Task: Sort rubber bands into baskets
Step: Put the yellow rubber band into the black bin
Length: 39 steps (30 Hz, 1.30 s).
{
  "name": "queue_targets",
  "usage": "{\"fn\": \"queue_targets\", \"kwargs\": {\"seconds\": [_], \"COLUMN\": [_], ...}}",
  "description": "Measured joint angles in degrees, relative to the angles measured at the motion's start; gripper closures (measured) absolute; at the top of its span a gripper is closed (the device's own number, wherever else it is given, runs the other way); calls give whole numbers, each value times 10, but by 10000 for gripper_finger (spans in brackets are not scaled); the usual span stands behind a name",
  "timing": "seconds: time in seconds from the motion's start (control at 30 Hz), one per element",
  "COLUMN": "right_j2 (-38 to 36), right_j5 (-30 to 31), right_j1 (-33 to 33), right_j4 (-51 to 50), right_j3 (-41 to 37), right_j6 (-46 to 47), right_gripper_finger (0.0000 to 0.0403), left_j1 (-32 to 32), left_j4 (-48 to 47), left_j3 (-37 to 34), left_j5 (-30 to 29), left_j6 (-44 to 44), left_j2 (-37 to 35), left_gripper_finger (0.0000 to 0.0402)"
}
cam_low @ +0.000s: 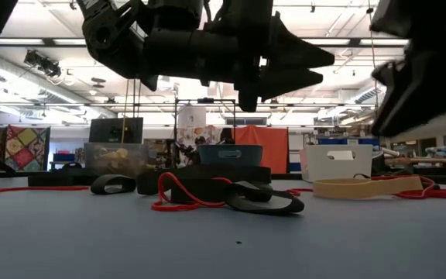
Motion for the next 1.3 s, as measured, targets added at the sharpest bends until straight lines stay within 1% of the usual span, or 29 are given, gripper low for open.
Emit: {"fn": "queue_targets", "kwargs": {"seconds": [0.17,0.27,0.37,0.67,0.73,0.83,0.9,1.0,1.07,1.17,1.3], "right_j2": [0,0,0,0,0,0,0,0,0,0,0], "right_j5": [-40,-58,-76,-117,-133,-164,-172,-146,-106,-30,15], "right_j1": [-31,-44,-57,-83,-87,-91,-91,-89,-82,-69,-51], "right_j4": [62,87,100,123,123,124,129,139,139,140,140], "right_j3": [-50,-69,-84,-100,-100,-100,-100,-96,-87,-66,-31], "right_j6": [-18,-34,-43,-53,-55,-56,-55,-46,-46,-50,-58], "right_gripper_finger": [266,266,275,324,341,383,393,395,397,398,399], "left_j1": [3,3,4,11,10,10,10,10,9,0,-12], "left_j4": [-9,-18,-30,-68,-68,-70,-71,-78,-83,-83,-83], "left_j3": [0,0,0,0,0,0,0,0,0,0,0], "left_j5": [0,-1,-1,-1,-1,-1,-1,-1,13,59,65], "left_j6": [0,0,0,0,0,0,3,20,41,81,115], "left_j2": [0,0,0,0,0,0,0,0,0,0,0], "left_gripper_finger": [208,208,208,208,208,208,208,208,208,208,208]}}
